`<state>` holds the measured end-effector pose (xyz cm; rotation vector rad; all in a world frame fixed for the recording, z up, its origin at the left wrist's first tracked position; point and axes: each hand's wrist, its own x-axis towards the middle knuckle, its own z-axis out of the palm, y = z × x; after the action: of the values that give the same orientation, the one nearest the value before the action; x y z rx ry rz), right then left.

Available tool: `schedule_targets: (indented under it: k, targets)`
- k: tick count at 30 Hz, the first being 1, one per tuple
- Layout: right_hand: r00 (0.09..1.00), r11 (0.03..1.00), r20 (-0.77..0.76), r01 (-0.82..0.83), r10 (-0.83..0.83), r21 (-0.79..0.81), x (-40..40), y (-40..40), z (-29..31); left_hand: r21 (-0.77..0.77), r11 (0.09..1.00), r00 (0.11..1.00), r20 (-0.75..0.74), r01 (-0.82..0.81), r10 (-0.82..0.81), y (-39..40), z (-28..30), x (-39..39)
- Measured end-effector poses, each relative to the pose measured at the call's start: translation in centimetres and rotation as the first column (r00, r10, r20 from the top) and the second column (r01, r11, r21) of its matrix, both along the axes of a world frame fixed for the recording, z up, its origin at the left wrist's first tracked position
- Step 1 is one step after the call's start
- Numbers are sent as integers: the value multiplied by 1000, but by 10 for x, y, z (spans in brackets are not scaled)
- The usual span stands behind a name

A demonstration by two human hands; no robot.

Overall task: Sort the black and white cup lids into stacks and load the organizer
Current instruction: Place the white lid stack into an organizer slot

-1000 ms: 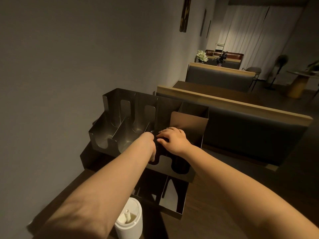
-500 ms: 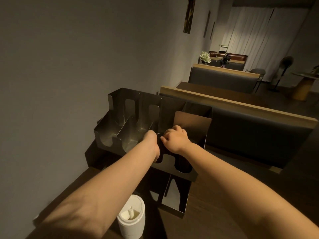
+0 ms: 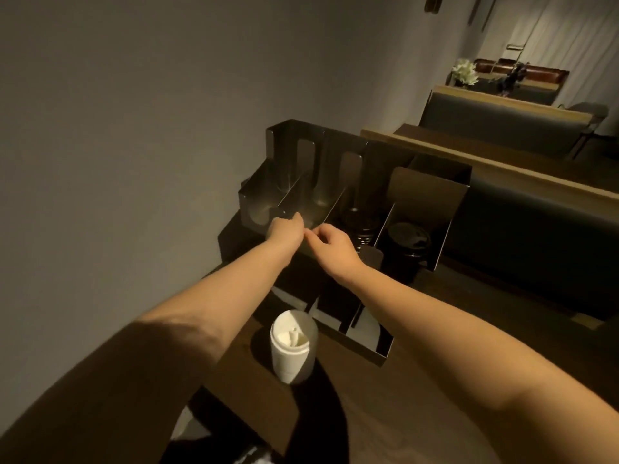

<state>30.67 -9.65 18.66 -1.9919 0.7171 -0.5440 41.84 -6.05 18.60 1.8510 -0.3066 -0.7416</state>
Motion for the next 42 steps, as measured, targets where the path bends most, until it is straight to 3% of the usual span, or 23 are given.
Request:
schedule_targets:
  k: [3, 5, 7, 10, 14, 18, 23, 33, 42]
  targets:
    - [965, 993, -254, -29, 58, 116, 0, 6, -40, 267, 960, 996, -7, 84, -86, 33, -17, -6]
    - [900, 991, -432, 2, 58, 137, -3, 6, -67, 430, 876, 975, -59, 220, -215, 57, -36, -12]
    - [848, 975, -526, 66, 56, 210, -10, 10, -88, 473, 818, 945, -170, 328, -280, 74, -54, -12]
    - [818, 913, -562, 134, 118, 387, -23, 23, -115, 424, 817, 900, -360, 392, -245, 90, -84, -16]
    - [838, 757, -494, 163, 233, 633, -35, 39, -141, 360, 846, 839, -517, 393, -170, 100, -117, -27]
    - [869, 681, -475, 264, 139, 683, -37, 43, -149, 295, 904, 787, -613, 310, -70, 105, -132, -29]
    - [914, 568, -385, 252, 126, 784, -40, 45, -157, 212, 938, 737, -673, 272, -62, 107, -144, -26]
    - [971, 426, -227, 174, 76, 888, -55, 48, -167, 126, 944, 721, -678, 306, -143, 114, -160, -44]
    - [993, 330, -103, 119, -64, 936, -58, 58, -174, 80, 973, 733, -671, 218, -109, 115, -160, -60]
